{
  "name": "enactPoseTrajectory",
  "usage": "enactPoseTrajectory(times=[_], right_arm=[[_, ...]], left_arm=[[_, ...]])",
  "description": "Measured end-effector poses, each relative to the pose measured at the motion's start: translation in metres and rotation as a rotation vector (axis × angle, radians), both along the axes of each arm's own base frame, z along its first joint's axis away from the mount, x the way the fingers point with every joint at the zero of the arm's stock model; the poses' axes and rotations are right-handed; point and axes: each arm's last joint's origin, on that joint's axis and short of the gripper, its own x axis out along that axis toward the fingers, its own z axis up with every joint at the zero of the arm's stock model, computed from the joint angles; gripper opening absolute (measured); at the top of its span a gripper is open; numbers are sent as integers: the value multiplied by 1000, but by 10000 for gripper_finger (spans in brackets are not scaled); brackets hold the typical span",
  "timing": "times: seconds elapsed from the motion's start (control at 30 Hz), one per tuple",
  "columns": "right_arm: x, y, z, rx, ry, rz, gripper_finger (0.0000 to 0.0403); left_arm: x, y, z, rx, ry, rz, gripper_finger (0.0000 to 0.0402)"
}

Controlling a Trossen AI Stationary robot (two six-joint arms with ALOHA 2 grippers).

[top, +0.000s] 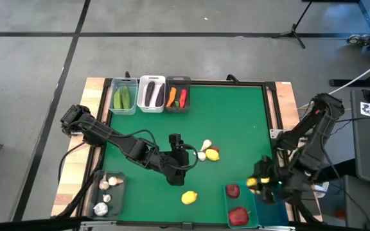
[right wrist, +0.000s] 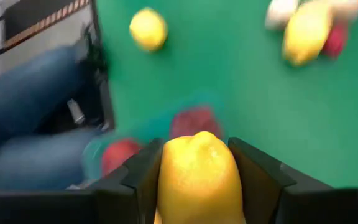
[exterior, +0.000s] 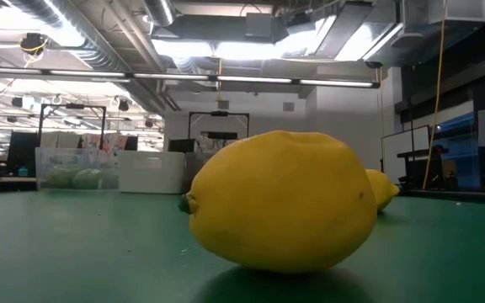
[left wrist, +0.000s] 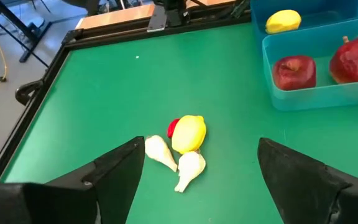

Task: Sort produce into baskets
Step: Put the yellow lemon into the blue bin

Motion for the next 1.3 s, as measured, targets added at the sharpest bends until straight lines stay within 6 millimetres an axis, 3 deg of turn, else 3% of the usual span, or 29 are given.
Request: enactPoseTrajectory(times=[0.13,0.3,0.7,1.1,1.2,1.3], right_arm=[[-19,12,-5,90,92,-39,169],[-32,24,-21,73,194,-140,169],[-31,55,-70,-20,489,-181,184],[-30,60,-72,10,494,-143,297],[-30,60,-72,-2,490,-118,309],[-30,60,-72,-5,490,-113,311]], left_arm=[[0,0,0,-16,-4,11,308],[-1,-1,0,-32,-6,20,308],[-1,-3,0,-33,-7,15,308],[-1,-4,0,-84,-11,16,308],[0,-4,-3,-61,2,1,308],[5,-10,-15,-82,80,-128,308]])
